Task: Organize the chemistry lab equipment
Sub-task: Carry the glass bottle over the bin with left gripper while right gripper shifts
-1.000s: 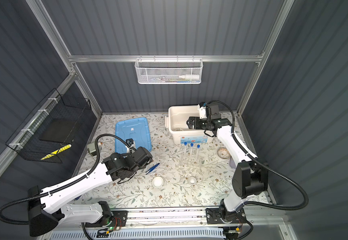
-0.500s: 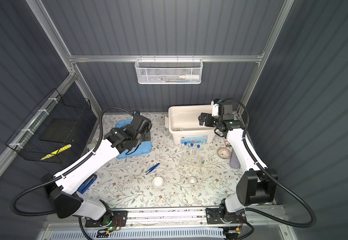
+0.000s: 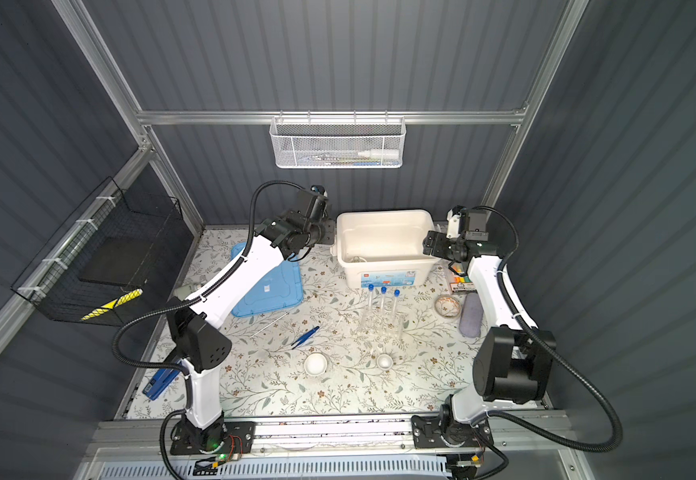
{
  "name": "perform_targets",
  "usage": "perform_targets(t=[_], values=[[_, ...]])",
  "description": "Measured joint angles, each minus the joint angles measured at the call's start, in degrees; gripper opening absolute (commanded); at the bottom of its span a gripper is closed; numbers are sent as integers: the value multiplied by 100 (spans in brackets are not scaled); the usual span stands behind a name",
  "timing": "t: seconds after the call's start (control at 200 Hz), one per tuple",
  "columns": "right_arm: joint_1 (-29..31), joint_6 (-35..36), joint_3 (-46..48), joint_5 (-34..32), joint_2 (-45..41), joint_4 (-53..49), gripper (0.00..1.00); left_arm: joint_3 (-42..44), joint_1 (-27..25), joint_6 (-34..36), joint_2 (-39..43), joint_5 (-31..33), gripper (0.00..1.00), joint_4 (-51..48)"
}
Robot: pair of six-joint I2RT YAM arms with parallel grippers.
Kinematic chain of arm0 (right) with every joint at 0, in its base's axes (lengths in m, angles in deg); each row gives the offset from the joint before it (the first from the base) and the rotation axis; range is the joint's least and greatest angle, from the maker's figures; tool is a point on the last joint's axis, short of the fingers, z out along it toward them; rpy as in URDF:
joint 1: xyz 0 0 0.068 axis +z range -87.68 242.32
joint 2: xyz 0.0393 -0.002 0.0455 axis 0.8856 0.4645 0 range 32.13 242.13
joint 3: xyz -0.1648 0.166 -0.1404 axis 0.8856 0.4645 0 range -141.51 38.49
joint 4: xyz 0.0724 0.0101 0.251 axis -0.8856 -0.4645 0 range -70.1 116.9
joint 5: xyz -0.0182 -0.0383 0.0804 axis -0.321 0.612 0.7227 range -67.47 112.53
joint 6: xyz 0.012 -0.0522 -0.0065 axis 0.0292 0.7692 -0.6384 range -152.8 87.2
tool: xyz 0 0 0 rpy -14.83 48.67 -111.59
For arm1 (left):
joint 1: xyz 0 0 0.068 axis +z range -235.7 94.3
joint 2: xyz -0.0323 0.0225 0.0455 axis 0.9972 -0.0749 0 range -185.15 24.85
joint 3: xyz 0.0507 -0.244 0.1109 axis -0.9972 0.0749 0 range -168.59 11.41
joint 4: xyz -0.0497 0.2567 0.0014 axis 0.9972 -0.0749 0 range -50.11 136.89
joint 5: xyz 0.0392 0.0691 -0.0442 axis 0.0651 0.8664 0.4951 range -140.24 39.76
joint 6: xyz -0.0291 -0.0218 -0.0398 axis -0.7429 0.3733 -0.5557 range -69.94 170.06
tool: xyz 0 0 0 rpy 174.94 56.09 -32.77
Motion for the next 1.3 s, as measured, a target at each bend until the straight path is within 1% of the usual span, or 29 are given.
perform_targets(t=[0.14,0.24,0.36,0.505,0.655,0.88,1.106,1.301], values=[[-66,66,20,184,170,-68,76,-492,131,118,-415,-341,32,13],[-83,105,20,306,293,-70,70,-647,181,186,-551,-544,32,92],[-85,166,20,374,407,-72,63,-682,245,240,-590,-726,32,179],[-107,181,20,393,479,-81,59,-734,291,289,-629,-918,32,293],[-120,192,20,483,494,-92,49,-734,317,332,-654,-1075,32,433],[-59,221,31,678,494,-203,38,-734,317,367,-682,-1292,32,621],[63,293,31,728,494,-256,35,-737,317,417,-702,-1362,32,691],[234,378,31,763,494,-264,32,-855,321,516,-970,-1379,32,752]])
